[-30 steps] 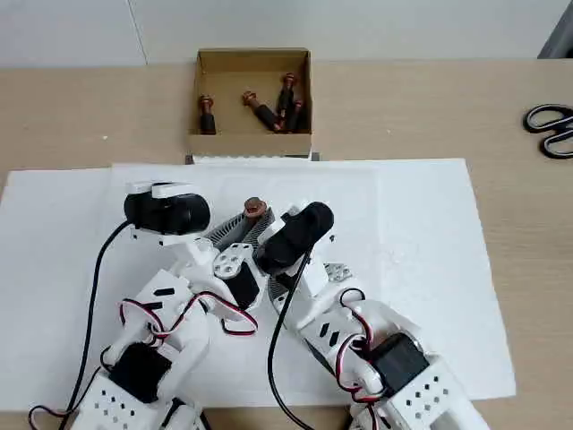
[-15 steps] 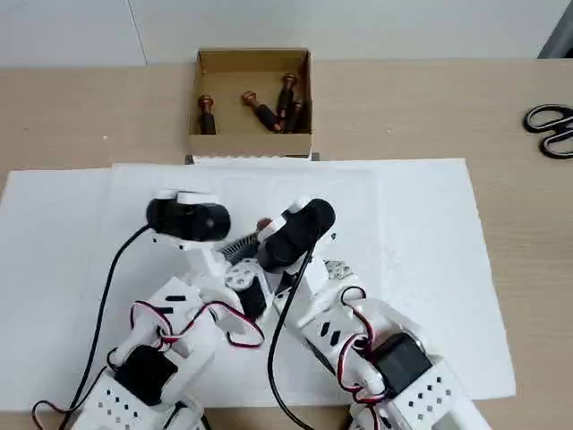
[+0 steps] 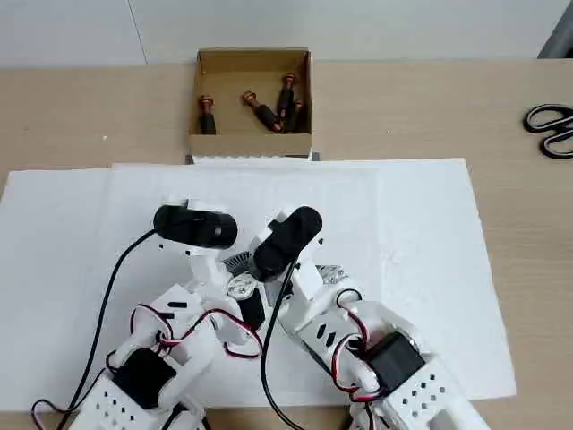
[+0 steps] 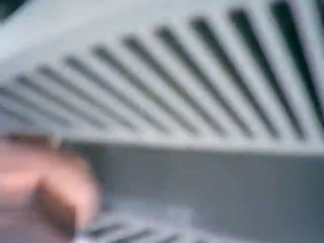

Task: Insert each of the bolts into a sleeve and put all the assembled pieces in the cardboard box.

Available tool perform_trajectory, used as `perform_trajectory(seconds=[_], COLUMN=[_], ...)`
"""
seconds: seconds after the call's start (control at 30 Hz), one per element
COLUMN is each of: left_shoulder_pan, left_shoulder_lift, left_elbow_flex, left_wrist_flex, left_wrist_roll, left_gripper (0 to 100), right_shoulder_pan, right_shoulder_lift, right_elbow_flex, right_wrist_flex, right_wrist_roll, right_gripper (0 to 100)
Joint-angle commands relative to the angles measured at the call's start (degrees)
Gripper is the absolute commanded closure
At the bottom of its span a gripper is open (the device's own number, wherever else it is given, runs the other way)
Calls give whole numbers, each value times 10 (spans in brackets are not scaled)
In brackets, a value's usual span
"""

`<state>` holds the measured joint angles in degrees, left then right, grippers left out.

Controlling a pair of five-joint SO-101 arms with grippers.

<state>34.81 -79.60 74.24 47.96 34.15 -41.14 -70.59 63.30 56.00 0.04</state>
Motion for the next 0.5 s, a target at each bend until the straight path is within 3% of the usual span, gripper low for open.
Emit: perform_trajectory(seconds=[0.0,0.13,0.33,0.47], left_shoulder_pan=[24,25,24,23], left_shoulder_lift=[3,3,2,2], left_elbow_flex=[40,36,32,7], left_wrist_flex=[33,25,28,29], left_wrist_roll=[-4,-4,-4,-3], left_gripper=[989,974,814,776], right_shoulder_pan=[8,9,9,9], right_shoulder_lift=[-9,-9,-9,-9], right_elbow_flex=[-65,-65,-65,-65], right_wrist_flex=[-44,-43,-40,-39], right_wrist_roll=[4,4,4,4], right_gripper=[995,995,995,995])
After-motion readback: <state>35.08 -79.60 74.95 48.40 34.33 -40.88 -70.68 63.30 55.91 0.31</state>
